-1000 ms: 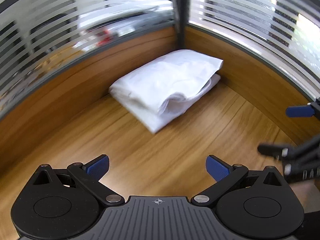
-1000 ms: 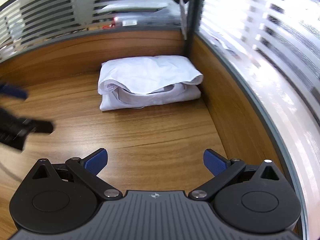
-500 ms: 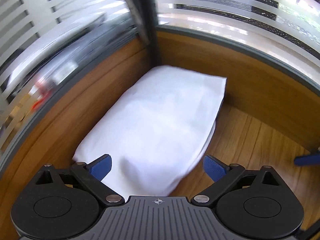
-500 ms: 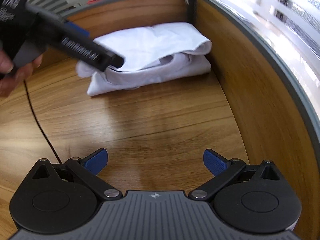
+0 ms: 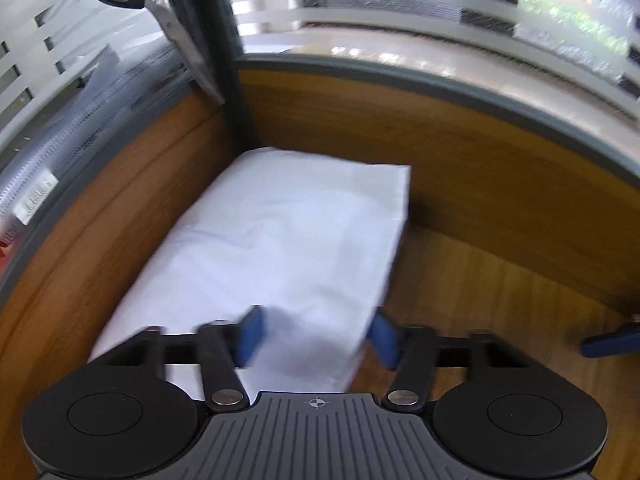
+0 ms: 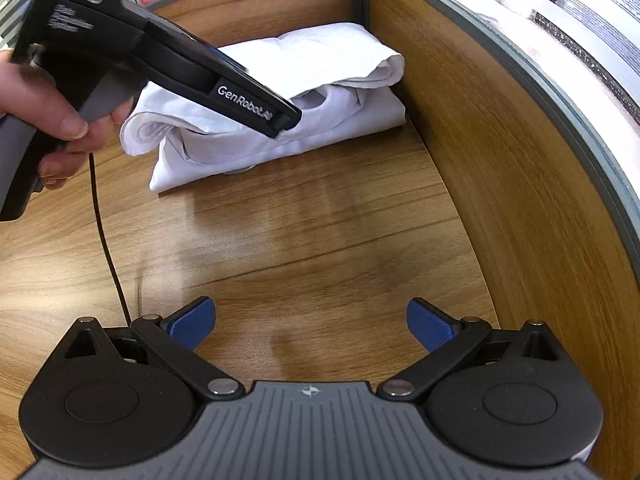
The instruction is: Fold clothes
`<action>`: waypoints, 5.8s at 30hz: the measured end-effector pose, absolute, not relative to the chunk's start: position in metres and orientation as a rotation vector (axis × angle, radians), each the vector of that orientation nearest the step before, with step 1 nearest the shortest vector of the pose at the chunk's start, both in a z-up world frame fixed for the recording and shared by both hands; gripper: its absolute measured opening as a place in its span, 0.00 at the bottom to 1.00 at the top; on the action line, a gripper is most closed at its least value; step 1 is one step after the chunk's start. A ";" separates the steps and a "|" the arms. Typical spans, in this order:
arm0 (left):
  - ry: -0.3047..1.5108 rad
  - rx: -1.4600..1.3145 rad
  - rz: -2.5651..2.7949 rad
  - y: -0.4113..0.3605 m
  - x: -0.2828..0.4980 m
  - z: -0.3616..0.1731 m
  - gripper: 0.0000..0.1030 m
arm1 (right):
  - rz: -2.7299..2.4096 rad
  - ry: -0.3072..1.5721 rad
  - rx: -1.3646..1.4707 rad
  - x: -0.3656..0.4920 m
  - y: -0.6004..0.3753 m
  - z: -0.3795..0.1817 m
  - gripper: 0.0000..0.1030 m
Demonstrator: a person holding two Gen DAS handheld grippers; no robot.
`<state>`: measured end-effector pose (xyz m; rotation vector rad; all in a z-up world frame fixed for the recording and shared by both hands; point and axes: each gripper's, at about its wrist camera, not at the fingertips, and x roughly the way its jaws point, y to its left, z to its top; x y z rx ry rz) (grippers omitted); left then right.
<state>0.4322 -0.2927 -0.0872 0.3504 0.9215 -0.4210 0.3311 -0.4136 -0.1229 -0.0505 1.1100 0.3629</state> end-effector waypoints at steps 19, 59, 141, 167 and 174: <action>0.768 0.043 -0.149 -0.209 0.360 0.001 0.04 | 0.395 1.006 -0.160 0.305 -0.387 -0.091 0.99; 0.740 -0.191 0.244 0.026 0.101 0.059 0.04 | 0.639 1.200 0.018 0.176 -0.235 -0.099 0.81; 0.996 -0.423 0.754 0.155 -0.167 -0.040 0.24 | 0.279 0.962 -0.451 0.174 -0.289 -0.061 0.31; 1.157 0.075 0.374 0.135 -0.074 -0.103 0.43 | 0.780 1.067 -0.539 0.140 -0.111 -0.123 0.52; 1.164 0.038 0.339 0.146 -0.075 -0.104 0.44 | 0.751 1.134 -0.479 0.154 -0.104 -0.127 0.07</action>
